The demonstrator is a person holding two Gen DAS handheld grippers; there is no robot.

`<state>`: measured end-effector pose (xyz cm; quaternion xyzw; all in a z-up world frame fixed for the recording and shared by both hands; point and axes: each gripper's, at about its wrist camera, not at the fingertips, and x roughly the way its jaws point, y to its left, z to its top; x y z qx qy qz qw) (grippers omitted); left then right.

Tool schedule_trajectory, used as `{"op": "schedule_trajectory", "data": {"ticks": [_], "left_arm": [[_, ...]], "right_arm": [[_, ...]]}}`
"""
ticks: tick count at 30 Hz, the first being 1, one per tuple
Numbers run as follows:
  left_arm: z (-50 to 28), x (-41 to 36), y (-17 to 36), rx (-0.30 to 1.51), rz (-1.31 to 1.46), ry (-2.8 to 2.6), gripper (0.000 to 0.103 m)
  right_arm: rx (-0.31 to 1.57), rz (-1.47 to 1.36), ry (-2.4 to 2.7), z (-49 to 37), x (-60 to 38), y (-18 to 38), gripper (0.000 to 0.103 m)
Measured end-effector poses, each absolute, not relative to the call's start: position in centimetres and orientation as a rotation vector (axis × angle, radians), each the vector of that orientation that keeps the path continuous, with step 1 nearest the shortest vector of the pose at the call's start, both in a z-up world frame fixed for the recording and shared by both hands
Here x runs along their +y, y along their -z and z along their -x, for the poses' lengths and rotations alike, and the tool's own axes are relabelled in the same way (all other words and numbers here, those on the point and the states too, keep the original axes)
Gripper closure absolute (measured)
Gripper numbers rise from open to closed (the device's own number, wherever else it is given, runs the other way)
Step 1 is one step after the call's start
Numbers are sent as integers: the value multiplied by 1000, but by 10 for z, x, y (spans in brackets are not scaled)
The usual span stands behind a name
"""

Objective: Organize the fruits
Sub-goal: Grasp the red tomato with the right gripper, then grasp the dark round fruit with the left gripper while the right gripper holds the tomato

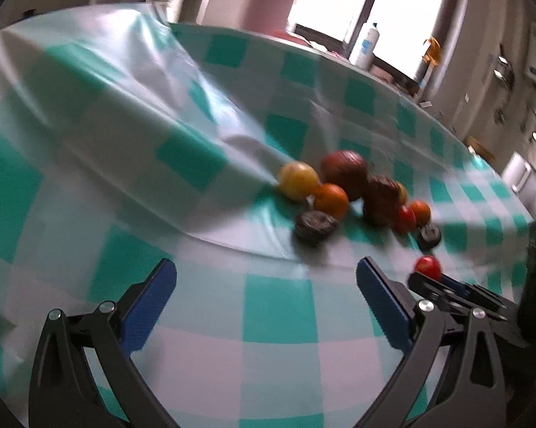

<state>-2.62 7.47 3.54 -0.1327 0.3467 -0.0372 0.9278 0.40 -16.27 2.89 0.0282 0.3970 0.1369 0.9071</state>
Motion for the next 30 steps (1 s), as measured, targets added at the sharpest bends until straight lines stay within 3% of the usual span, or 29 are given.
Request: {"op": "schedule_trajectory", "data": {"ticks": [12, 16, 19, 30], "left_arm": [[-57, 16, -24, 850, 68, 42, 4], [-87, 13, -9, 923, 80, 27, 27], [-82, 11, -10, 905, 60, 47, 63], [33, 13, -41, 685, 75, 116, 63]], "right_arm": [[802, -239, -335, 21, -188, -27, 64], [792, -264, -349, 23, -193, -28, 64], [793, -265, -354, 22, -193, -28, 64], [742, -199, -308, 63, -194, -37, 64]]}}
